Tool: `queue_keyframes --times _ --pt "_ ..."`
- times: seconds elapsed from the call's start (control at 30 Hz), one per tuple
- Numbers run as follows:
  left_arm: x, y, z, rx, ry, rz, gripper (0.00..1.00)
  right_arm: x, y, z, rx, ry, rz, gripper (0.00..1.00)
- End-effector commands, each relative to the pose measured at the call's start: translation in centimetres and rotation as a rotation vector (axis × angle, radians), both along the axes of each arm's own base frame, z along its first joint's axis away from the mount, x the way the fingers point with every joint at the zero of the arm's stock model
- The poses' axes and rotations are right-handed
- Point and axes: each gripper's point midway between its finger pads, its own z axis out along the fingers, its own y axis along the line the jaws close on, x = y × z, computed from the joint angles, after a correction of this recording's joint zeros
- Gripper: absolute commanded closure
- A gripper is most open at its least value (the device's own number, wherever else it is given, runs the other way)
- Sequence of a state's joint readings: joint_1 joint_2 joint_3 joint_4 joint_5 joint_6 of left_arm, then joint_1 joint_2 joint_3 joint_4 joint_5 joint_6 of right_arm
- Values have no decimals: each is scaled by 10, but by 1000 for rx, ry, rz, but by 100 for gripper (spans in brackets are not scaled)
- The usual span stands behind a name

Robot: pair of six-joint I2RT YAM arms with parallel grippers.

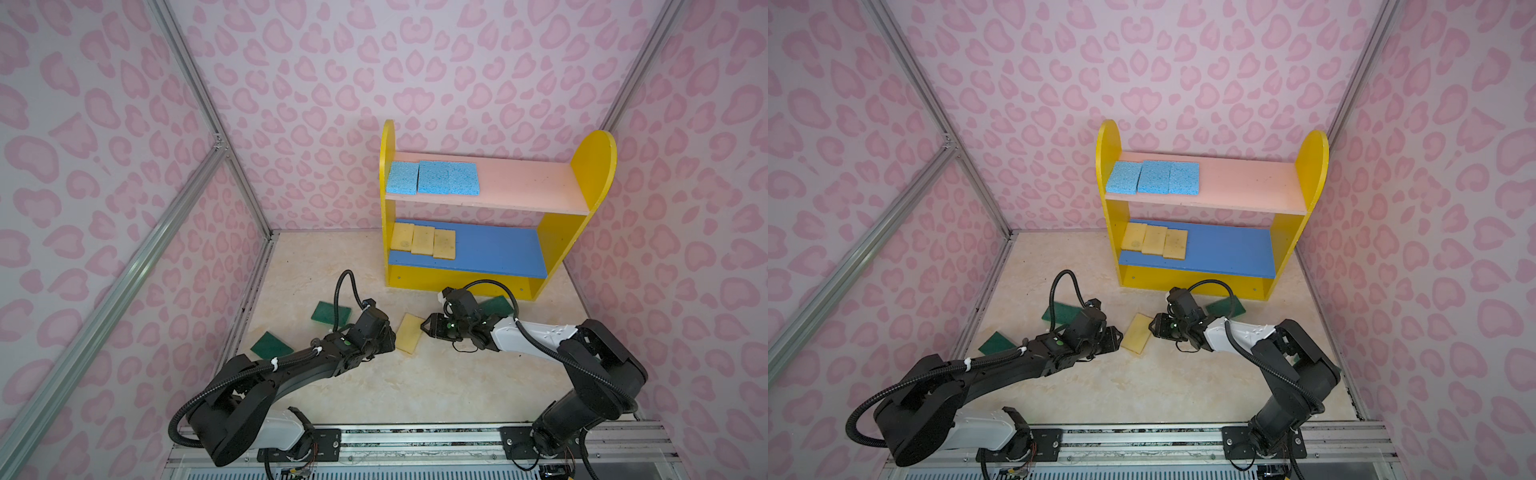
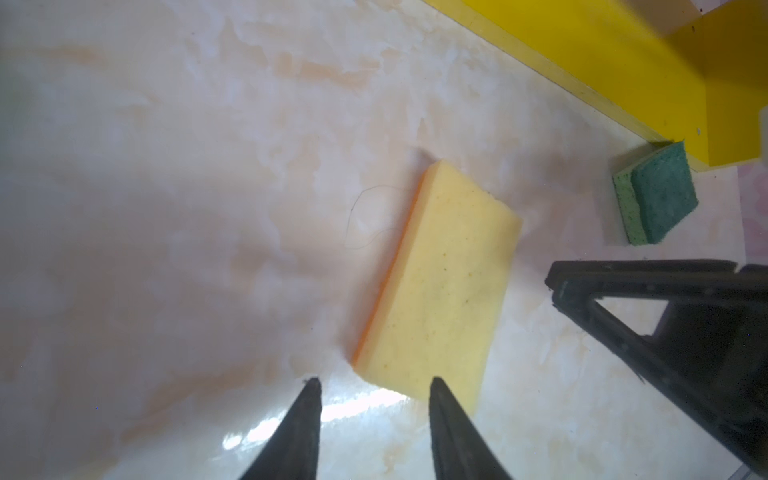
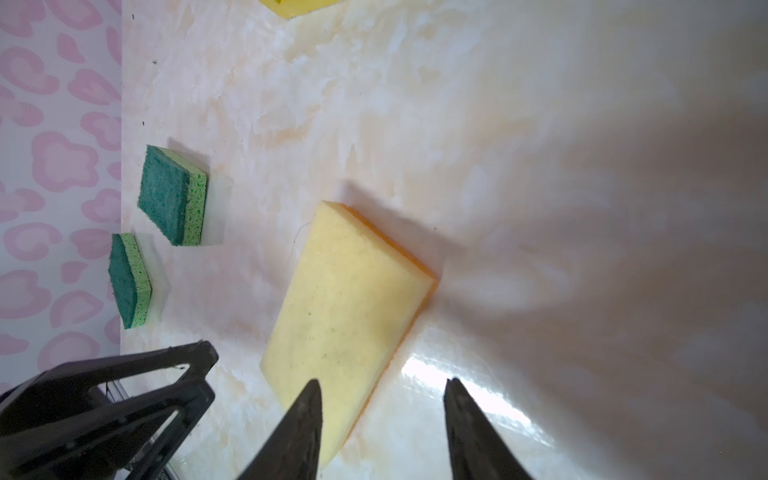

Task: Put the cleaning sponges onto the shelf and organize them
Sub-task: 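Grasp the yellow sponge with the left gripper while the right gripper approaches, then lift the yellow sponge upright with the left gripper and close the right gripper on it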

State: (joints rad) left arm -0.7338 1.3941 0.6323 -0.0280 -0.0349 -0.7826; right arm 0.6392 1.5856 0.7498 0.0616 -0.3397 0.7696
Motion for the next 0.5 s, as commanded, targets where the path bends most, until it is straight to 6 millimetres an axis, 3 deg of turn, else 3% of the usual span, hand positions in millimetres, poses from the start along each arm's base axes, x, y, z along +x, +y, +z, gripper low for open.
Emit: queue_keyframes --times 0.0,0.27,0.4,0.47 --pt "5 -14 0 2 -15 -91 54 -10 -13 -4 -28 9 -1 47" --pt "12 -29 -16 27 25 -139 55 -27 -40 5 -26 -6 -38 41" --pt "14 -34 -28 31 55 -143 63 -30 -47 15 -18 -23 -50 39" --pt "14 -37 -33 22 70 -142 72 -30 -50 19 -14 -31 -57 39"
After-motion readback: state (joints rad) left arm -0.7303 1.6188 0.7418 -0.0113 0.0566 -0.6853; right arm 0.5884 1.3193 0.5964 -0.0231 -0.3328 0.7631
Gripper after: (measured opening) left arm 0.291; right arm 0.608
